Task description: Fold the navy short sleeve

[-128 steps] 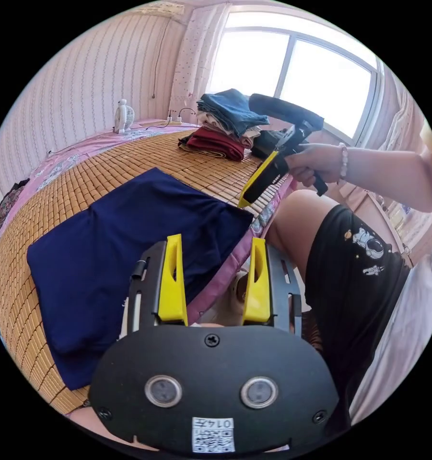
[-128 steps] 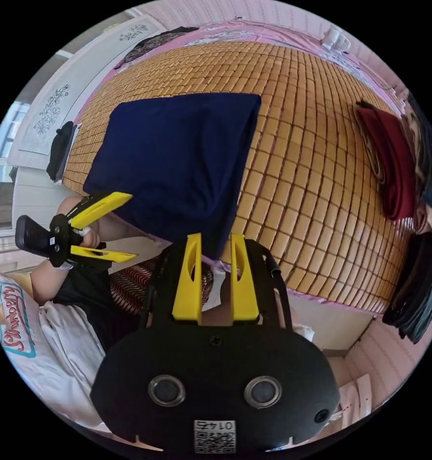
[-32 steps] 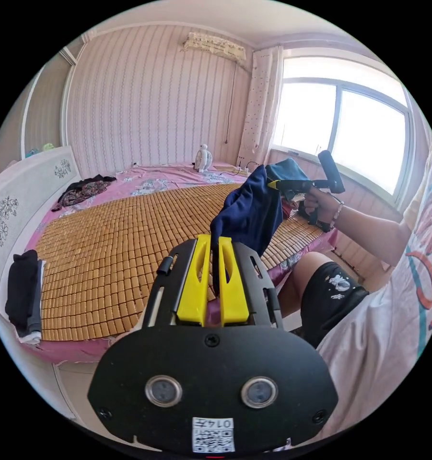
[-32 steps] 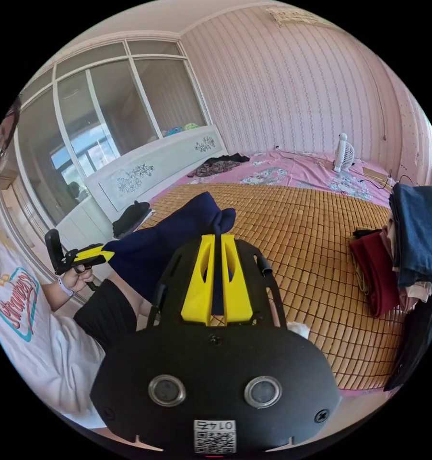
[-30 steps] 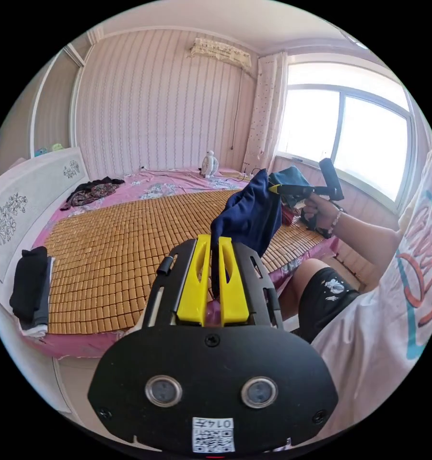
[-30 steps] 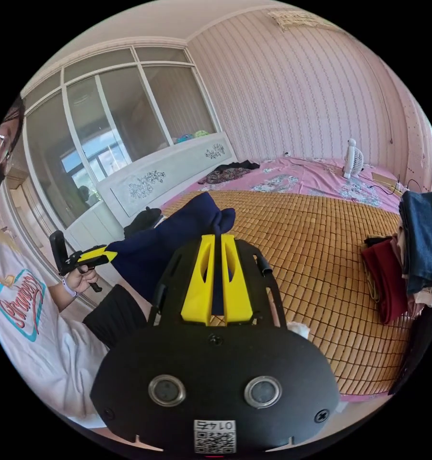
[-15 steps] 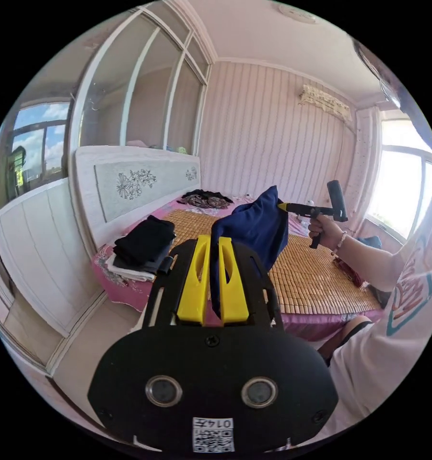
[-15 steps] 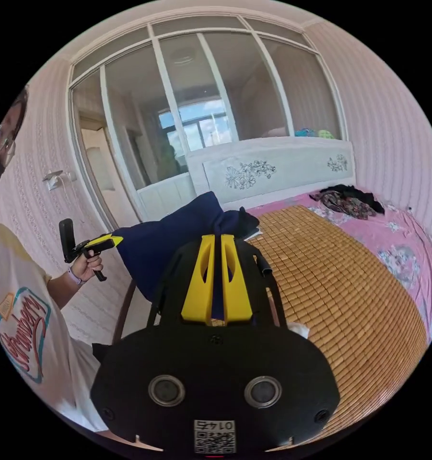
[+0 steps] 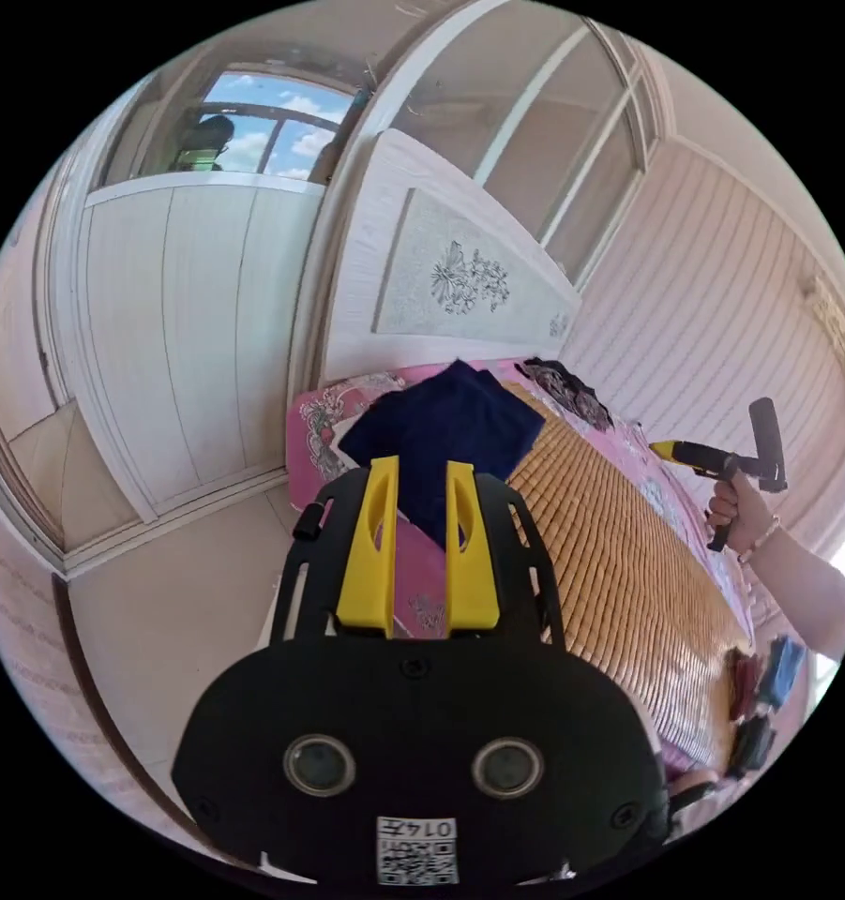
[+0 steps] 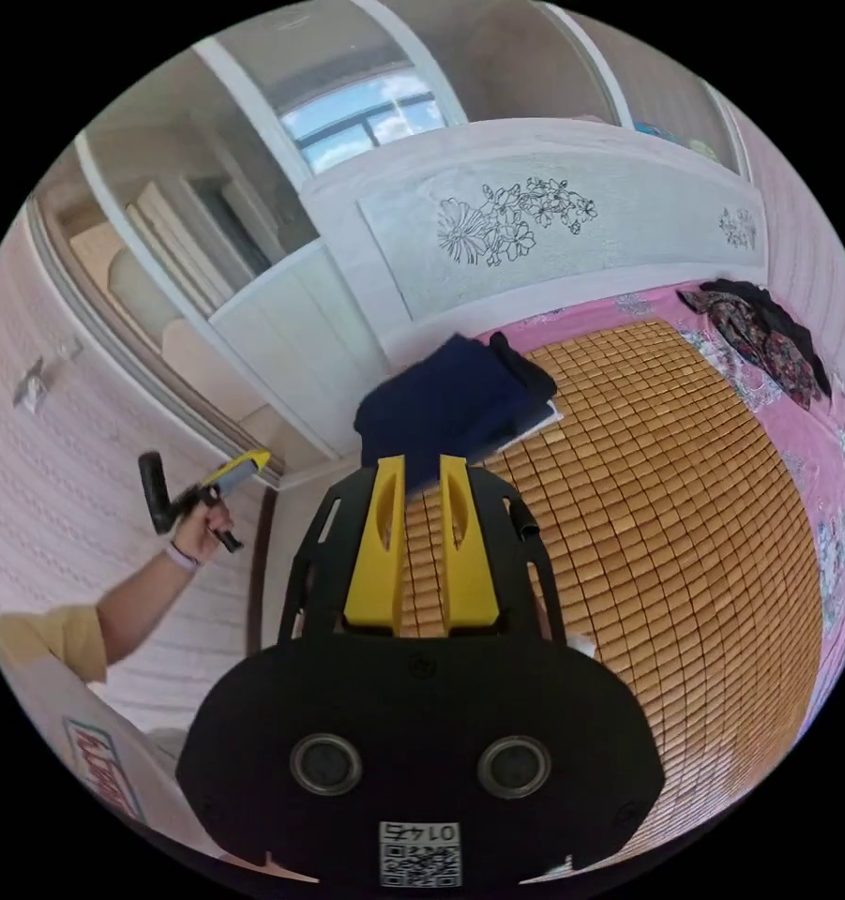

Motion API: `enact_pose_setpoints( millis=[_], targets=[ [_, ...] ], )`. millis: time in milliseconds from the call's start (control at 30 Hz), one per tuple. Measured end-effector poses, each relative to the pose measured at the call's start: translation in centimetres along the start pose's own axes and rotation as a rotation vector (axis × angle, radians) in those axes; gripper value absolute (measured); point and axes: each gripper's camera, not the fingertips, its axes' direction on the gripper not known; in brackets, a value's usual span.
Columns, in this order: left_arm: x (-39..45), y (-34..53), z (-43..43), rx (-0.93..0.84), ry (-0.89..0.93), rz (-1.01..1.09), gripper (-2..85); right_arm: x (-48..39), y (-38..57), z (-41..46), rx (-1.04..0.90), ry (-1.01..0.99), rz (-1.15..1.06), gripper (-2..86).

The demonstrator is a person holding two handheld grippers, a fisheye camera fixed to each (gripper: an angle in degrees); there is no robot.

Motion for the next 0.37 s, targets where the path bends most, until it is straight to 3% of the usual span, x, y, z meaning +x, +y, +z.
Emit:
enact_pose_setpoints(
  millis=[100, 233, 367],
  targets=[
    [6.4, 5.2, -2.5, -0.050, 0.021, 0.197, 0.3, -3.0, 14.3, -1.7, -0.091, 0.186, -0.023, 2.1],
    [16.1, 9.2, -5.7, -0.056, 0.137, 0.354, -0.8, -8.1, 31.2, -8.5, -0.258, 0.441, 0.174, 0.1],
    [26.0, 9.2, -7.8, 0.021, 0.267, 0.527, -0.9, -12.6, 41.3, -17.1, -0.179, 0.734, 0.462, -0.5]
  ],
)
